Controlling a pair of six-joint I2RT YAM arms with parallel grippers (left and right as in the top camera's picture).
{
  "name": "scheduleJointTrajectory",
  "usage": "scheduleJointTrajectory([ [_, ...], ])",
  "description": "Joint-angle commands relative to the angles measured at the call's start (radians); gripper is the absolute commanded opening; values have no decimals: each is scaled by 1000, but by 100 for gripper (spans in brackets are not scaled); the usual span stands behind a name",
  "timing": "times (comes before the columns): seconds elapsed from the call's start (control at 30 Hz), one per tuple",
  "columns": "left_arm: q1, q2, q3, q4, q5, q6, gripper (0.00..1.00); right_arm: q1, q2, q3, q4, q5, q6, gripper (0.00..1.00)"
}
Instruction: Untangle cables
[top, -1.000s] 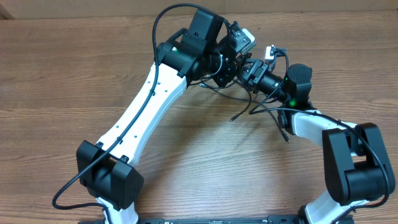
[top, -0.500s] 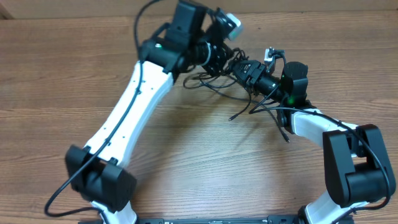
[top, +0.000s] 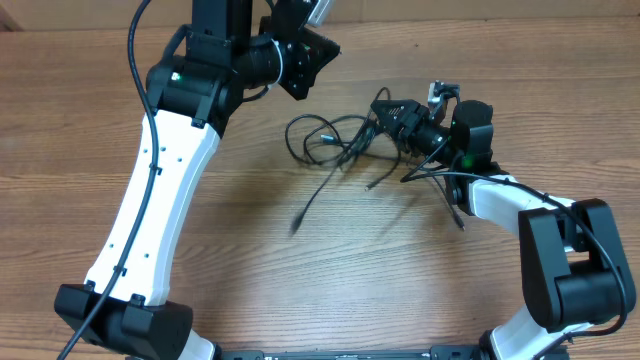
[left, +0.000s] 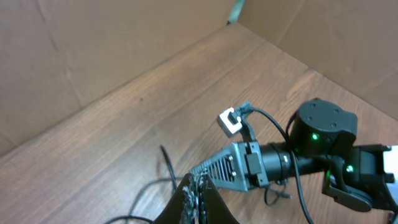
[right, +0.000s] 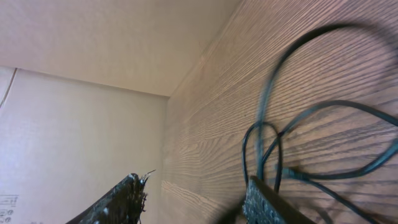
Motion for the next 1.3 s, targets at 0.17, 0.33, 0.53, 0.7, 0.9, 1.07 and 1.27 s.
scheduleJointTrajectory([
  [0.17, -2, -4, 17, -60, -85, -13, 4, -5, 6, -4, 8, 14, -12, 51],
  [0.33, -2, 30, 14, -192, -137, 68, 4, -6, 6, -4, 9, 14, -12, 51],
  [0.53, -39, 108, 13, -463, -125, 401, 4, -51, 6, -4, 8, 11, -12, 71],
  [0.7, -93, 184, 13, -563, -130, 547, 15, -128, 6, -4, 8, -45, -12, 87],
  [0.9, -140, 308, 13, -555, -169, 583, 39, -222, 6, -4, 8, -148, -12, 100],
  [1.07, -175, 412, 13, -563, -171, 583, 41, -276, 6, -5, -1, -184, -13, 100],
  [1.27, -242, 475, 13, -557, -190, 622, 48, -315, 6, -4, -31, -180, -66, 100],
])
